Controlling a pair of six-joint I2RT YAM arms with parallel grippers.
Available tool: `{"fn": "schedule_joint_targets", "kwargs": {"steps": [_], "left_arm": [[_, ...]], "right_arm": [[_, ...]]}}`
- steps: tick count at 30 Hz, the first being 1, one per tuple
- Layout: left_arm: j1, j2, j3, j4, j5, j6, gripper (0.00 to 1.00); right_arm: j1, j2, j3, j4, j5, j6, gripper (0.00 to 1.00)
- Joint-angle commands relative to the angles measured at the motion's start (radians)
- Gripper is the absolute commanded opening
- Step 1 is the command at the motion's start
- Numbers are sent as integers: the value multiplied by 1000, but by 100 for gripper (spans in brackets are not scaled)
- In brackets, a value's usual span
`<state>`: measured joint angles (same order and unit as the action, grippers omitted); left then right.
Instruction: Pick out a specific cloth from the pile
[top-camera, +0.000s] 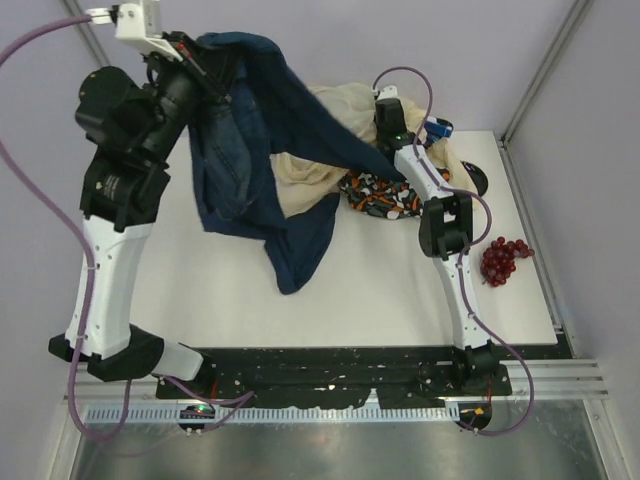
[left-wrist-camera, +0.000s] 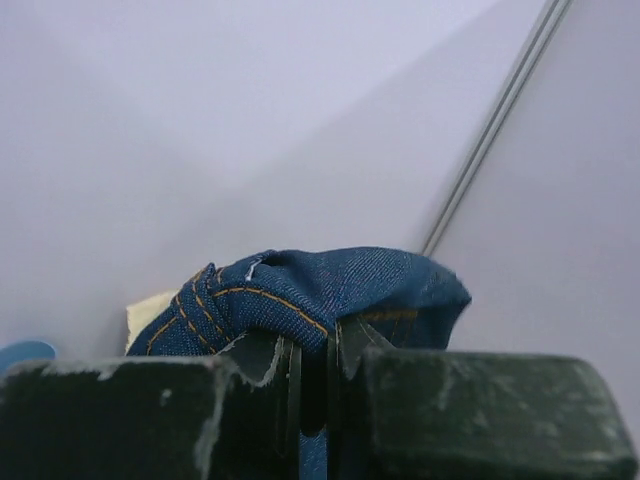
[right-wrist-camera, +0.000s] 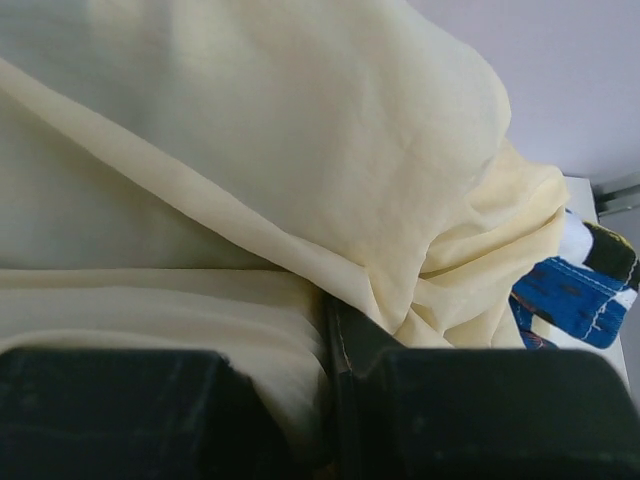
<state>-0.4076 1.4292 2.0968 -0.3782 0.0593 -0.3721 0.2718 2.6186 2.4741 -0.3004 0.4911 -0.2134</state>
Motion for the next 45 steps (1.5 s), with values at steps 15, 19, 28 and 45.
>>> {"fn": "schedule_joint_targets", "kwargs": {"steps": [15, 19, 28, 45], "left_arm": [[3, -322, 229, -143, -337, 257, 0], [4, -360, 226, -136, -464, 341, 0], [4, -346, 121, -97, -519, 368, 0], [3, -419, -381, 51, -568, 162, 0]], "right_arm": [[-25, -101, -130, -79, -46, 29, 26], [-26, -109, -142, -75, -45, 28, 27], [-23, -149, -204, -46, -59, -6, 29], [-19, -273, -351, -5, -79, -4, 35]]}}
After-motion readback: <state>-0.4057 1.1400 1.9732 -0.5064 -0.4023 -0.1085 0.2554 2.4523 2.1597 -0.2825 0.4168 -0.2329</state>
